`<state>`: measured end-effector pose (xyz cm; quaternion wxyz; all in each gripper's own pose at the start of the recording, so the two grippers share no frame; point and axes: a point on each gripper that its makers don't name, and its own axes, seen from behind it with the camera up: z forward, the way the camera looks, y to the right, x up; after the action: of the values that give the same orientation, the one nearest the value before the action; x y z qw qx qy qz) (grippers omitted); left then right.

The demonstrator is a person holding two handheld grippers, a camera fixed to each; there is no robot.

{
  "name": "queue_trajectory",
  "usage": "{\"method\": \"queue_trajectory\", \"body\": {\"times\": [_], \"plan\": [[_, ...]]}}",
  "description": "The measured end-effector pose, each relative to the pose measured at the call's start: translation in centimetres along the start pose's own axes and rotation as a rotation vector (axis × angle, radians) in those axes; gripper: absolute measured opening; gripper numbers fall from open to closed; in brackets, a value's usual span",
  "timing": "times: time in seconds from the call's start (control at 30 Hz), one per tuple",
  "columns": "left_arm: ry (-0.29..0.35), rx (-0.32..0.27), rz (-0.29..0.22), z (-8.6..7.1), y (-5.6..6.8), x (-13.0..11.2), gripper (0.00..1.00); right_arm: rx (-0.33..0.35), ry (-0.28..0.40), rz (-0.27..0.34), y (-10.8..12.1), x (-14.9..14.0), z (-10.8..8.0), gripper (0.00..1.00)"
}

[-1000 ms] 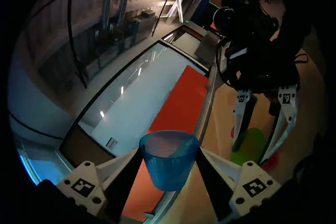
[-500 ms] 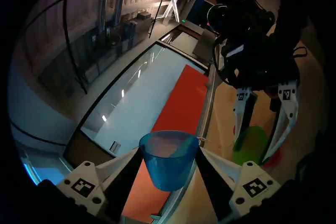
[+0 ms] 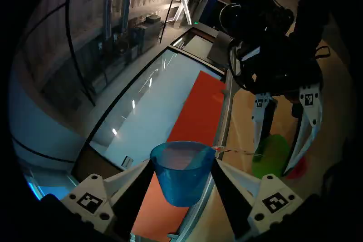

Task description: Pour water

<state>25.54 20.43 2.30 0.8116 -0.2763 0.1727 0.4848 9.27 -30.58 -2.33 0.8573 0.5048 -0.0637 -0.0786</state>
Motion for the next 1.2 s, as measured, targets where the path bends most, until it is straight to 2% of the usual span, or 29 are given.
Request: {"method": "queue_trajectory", "body": {"times": [1.2], "plan": [[0.004,0.018,0.095,-0.4,-0.3,1.01,0.86,-0.007,0.008,-0.014,0.08,0.34,-0.37,0.91]]}}
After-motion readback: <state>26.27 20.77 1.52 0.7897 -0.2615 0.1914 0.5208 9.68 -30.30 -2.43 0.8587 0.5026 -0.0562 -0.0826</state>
